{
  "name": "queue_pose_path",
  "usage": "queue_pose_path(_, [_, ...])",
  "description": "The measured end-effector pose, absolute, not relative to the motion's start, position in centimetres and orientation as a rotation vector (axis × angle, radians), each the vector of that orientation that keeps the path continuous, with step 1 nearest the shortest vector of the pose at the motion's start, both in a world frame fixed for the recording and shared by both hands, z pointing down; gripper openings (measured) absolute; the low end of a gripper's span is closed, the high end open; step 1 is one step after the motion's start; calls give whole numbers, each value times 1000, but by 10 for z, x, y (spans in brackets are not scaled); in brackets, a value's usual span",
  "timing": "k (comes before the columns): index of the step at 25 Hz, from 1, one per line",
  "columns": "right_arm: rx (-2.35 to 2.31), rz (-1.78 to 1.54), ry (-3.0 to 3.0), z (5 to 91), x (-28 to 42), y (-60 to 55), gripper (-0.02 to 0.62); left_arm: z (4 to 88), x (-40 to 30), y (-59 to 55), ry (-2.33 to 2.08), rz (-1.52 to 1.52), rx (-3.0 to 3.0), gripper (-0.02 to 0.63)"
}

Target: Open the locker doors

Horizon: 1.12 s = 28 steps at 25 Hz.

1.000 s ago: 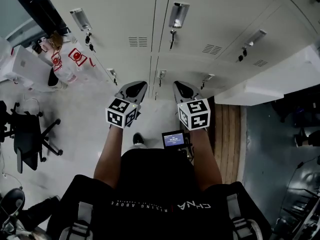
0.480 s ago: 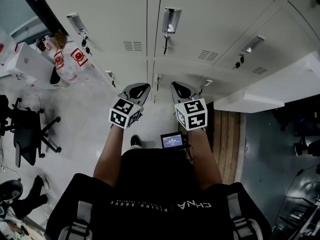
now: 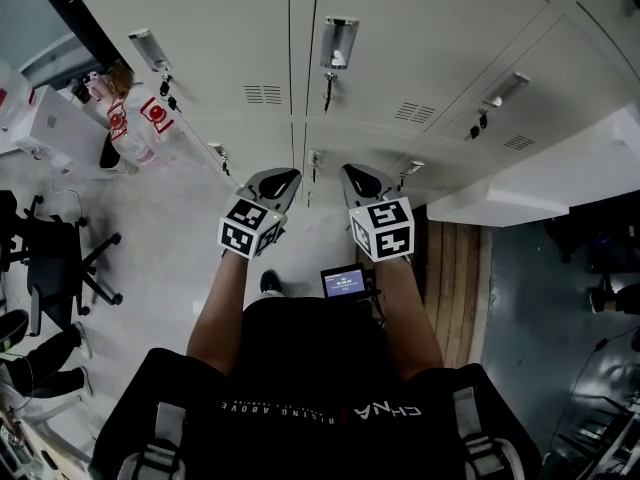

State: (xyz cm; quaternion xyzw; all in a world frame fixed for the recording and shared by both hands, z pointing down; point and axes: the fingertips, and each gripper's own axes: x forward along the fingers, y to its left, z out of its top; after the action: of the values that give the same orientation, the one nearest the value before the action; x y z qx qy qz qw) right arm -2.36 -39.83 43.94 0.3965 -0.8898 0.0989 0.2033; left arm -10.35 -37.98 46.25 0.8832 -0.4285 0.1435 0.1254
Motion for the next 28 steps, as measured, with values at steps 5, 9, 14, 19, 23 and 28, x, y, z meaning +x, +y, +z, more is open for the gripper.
queue_pose_path(5, [1062,282,-2459,454,-23,-399,31,481,-94,-381,-1239,431,2540,21])
queue_pose_path(9, [989,224,-2380,480,-17,-407,31,504,-82,-386,-1196,471,2520,21])
queue_pose_path(14, [960,200,-2311,515,-7,-426,31,546,-74,-407,-1206,525,2480,21])
queue_pose_path(19, [1004,257,-2305,545,-2,-447,31,607,-74,-430,-1299,600,2388,21])
queue_pose_path(23, [1044,268,-2299,560,0,-465,31,658,-75,-449,-1391,626,2279,21])
queue_pose_path(28, [1043,306,-2311,572,-4,-471,31,725,-77,-470,-1439,652,2162,25])
